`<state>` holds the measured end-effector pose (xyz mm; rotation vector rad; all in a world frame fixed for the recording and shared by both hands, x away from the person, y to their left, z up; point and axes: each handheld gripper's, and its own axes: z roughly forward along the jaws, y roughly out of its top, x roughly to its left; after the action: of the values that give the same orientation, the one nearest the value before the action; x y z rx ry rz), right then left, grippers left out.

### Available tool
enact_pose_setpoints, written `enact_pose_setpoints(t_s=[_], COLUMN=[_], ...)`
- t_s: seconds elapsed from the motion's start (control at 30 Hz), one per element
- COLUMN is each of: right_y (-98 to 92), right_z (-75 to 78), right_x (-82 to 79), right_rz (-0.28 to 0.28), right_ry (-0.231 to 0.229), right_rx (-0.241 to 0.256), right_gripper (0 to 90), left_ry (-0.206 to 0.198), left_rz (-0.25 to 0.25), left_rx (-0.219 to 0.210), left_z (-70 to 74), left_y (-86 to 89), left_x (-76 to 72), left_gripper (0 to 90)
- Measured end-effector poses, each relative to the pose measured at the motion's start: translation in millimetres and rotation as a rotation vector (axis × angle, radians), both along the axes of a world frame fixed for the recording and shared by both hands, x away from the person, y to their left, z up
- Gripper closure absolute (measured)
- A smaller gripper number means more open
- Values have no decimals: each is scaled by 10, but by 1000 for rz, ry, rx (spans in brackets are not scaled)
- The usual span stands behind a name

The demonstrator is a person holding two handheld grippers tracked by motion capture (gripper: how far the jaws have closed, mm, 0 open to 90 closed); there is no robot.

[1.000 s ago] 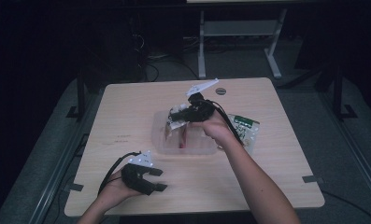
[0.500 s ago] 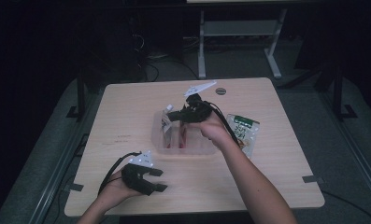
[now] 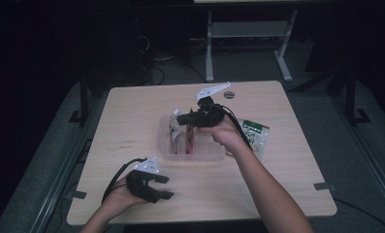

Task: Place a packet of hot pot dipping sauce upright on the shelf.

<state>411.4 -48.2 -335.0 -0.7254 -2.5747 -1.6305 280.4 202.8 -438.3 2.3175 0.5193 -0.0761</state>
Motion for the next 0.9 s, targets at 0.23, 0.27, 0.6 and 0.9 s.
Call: enact_pose_setpoints(t_s=[0.23, 0.27, 0.6, 0.9], right_y=[-109, -133, -304, -496], right_z=[21, 23, -18, -128], right_x=[-130, -156, -372, -642], right_rz=[3, 2, 3, -14], right_ry=[-14, -18, -23, -37], right_rx=[-6, -8, -22, -10], right_gripper=[724, 706, 630, 529], left_ry=[-3, -1, 3, 2], left_rz=[0, 2, 2, 8], left_rx=[1, 1, 8, -3], left_z=[-2, -5, -8, -19], left_y=[-6, -9, -13, -22], left_x=[-1, -2, -1, -5], left_gripper=[379, 379, 379, 379])
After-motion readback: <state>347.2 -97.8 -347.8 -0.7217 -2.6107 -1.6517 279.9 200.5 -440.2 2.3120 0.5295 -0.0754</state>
